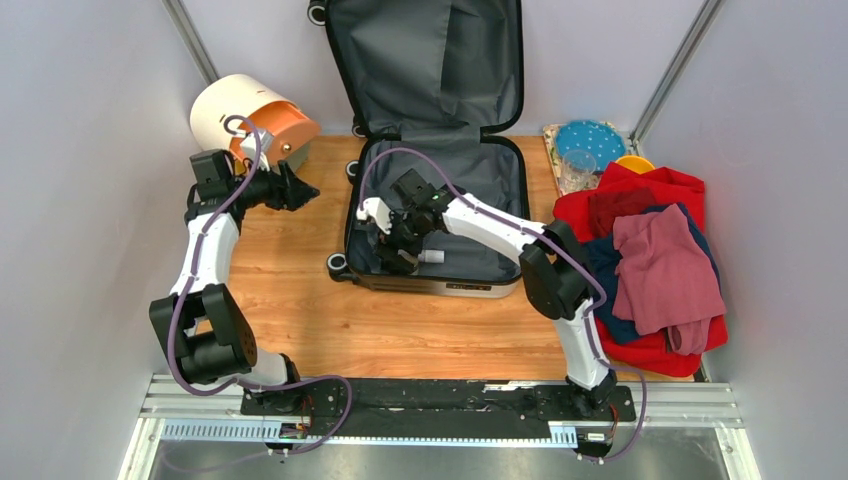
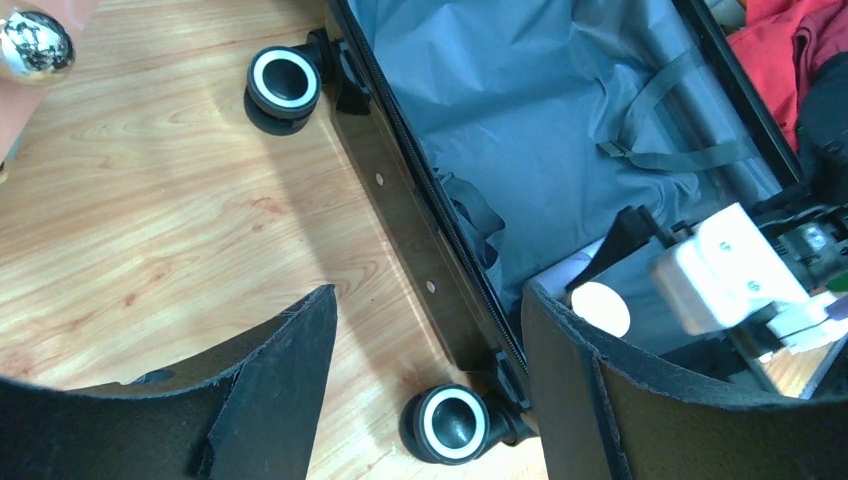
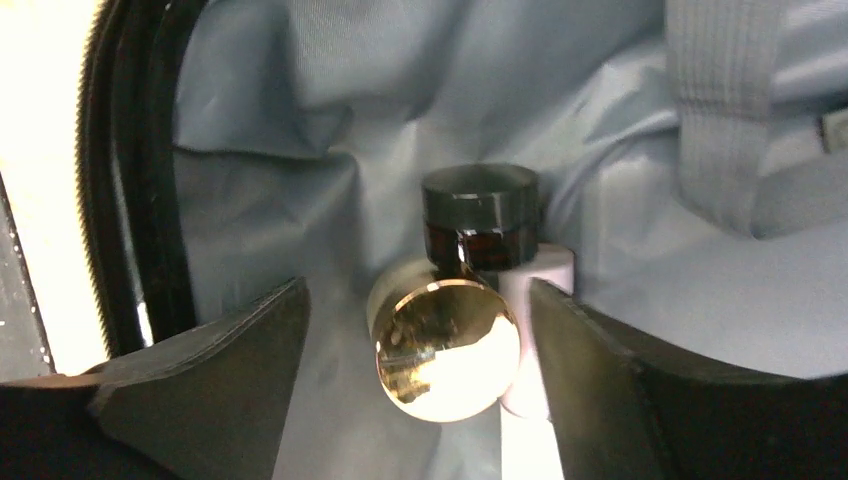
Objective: Open, take out, and arrange the luggage
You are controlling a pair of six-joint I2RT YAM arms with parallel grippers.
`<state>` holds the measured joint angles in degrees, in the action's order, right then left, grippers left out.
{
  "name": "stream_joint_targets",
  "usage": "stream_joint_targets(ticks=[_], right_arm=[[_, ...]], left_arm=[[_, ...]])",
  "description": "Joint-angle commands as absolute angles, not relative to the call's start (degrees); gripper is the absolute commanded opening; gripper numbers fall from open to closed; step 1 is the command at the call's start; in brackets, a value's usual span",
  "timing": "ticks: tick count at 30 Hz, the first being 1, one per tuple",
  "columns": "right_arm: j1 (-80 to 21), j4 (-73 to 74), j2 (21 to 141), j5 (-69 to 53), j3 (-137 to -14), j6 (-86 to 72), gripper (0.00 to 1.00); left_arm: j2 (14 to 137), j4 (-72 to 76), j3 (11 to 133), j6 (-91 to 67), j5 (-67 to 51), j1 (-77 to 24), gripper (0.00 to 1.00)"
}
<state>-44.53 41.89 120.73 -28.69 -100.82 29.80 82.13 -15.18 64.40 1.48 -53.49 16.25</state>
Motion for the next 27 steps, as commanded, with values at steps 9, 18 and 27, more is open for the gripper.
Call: stream_joint_targets(ticks=[9,18,27], right_arm=[[-44.9,44.0,124.8,-25.4,-100.6,31.6,0.84],[-44.8,40.7,124.0,-17.1,-99.1,32.4,0.48],[-43.7,40.2,119.0,-20.5,-100.2,30.7,0.05]], left_arm=[[78.1,-13.6,61.6,2.1,-54.3,16.3,0.76],[77.5,-12.1,60.6,1.8,-53.8,16.3,0.75],[76.6,-11.3,59.9,1.6,-53.6,16.3,0.75]])
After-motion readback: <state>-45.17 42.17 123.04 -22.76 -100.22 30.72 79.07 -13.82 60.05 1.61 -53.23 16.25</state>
